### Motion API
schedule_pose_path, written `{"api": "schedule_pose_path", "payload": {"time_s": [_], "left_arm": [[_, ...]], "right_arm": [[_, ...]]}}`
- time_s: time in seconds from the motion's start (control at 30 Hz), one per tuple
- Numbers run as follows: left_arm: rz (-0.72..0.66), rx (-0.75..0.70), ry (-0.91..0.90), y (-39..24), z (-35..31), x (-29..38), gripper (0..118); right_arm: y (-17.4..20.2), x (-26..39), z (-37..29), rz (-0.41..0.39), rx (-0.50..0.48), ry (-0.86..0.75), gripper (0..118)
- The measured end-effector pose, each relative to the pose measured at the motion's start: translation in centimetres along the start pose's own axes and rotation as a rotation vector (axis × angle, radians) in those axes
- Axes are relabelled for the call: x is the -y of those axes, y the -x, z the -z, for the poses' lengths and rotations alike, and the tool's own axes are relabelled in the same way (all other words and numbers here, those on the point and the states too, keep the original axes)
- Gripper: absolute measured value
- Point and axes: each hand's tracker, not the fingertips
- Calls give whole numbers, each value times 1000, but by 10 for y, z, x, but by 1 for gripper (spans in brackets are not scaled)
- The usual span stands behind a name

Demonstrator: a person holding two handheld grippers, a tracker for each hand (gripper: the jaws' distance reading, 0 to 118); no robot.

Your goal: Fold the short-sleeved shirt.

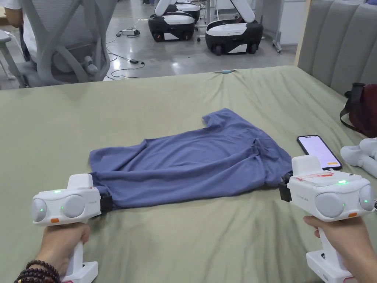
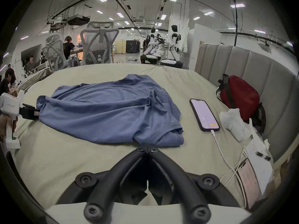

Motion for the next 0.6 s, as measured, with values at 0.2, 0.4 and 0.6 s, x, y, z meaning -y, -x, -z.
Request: {"api": "schedule_pose_path", "payload": {"time_s": [0.2, 0.4, 0.6], "left_arm": [[-13, -11, -9, -7, -10, -1, 8], [-35, 24, -48, -1, -24, -6, 8], [-36, 28, -63, 0, -26, -12, 8]], "right_arm": [[-6, -7, 1, 7, -14, 0, 0], [-34, -32, 40, 40, -9, 25, 83], [-47, -48, 96, 42, 41, 127, 89]]}}
